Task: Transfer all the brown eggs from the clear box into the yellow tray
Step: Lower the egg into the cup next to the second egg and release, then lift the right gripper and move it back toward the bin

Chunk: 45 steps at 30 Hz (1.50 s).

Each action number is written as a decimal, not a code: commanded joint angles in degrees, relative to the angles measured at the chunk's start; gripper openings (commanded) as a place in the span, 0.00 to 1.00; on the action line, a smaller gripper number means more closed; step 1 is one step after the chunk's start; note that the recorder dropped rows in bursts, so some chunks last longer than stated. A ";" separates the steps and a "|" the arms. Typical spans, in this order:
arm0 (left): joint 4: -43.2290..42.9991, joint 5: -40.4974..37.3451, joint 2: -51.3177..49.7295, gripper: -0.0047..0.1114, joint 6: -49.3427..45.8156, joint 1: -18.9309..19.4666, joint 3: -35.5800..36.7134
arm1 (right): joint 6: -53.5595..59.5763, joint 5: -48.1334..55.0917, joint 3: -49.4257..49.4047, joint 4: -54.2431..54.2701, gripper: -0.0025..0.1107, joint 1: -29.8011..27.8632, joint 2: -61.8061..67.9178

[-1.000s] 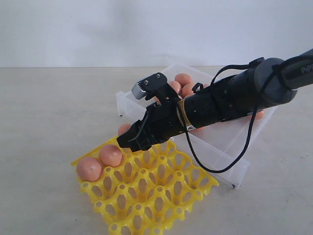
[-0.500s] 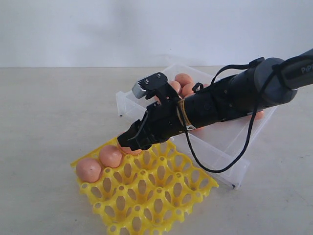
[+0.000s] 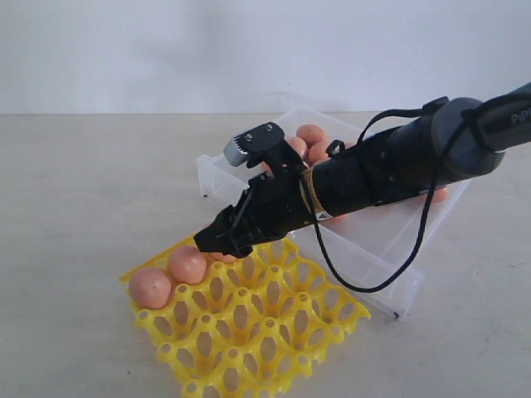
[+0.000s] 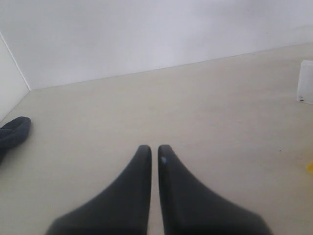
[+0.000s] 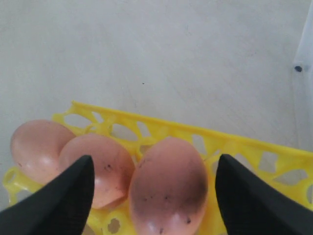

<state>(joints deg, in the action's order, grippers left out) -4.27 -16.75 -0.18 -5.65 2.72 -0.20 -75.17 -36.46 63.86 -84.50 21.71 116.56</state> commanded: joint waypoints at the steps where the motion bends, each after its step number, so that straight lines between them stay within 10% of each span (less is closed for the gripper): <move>1: -0.07 -0.02 0.18 0.08 0.23 0.08 0.20 | 1.27 0.78 0.22 1.05 0.57 0.08 -3.32; 5: -0.07 -0.02 0.18 0.08 0.23 0.08 0.20 | -2.60 1.79 0.22 -1.59 0.49 0.08 -7.10; 10: -0.07 -0.02 0.18 0.08 0.23 0.08 0.20 | -19.73 -0.18 0.05 -15.45 0.02 0.08 -8.58; 37: -0.07 -0.02 0.18 0.08 0.23 0.08 0.20 | -24.57 -0.61 -0.29 -15.45 0.02 0.10 -3.89; 45: -0.07 -0.02 0.18 0.08 0.23 0.08 0.20 | -21.76 28.28 -0.29 -15.45 0.02 -0.03 -12.88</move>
<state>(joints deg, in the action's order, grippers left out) -4.27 -16.75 -0.18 -5.65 2.72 -0.20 -97.64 -19.70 63.37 -100.13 21.71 107.16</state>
